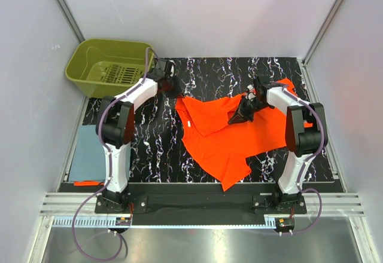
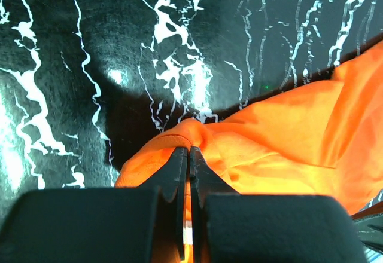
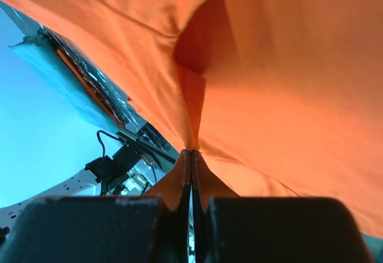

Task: Fold and stack the t-shirts
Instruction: Fold the tshirt

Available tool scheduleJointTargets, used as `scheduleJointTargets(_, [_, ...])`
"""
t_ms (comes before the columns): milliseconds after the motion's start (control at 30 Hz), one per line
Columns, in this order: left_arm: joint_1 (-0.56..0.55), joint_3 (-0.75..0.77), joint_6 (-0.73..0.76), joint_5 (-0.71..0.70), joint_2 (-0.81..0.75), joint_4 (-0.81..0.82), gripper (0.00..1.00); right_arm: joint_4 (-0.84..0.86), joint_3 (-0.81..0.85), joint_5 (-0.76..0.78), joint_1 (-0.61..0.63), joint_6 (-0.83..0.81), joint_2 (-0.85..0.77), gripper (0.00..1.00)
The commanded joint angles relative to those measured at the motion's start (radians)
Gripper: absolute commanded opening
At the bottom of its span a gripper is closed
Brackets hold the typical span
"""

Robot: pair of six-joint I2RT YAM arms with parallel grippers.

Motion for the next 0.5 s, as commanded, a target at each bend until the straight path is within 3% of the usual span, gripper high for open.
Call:
scheduleJointTargets(0, [0.009, -0.034, 0.026, -0.004, -0.086, 0.03, 0.0, -0.07, -0.021, -0.033, -0.01, -0.039, -0.059, 0.0])
scheduleJointTargets(367, [0.004, -0.169, 0.016, 0.052, -0.15, 0.041, 0.05, -0.103, -0.036, -0.001, -0.015, -0.088, -0.054, 0.0])
scheduleJointTargets(467, [-0.008, -0.223, 0.025, 0.051, -0.196, 0.043, 0.16, -0.104, -0.056, 0.021, -0.022, -0.103, -0.039, 0.0])
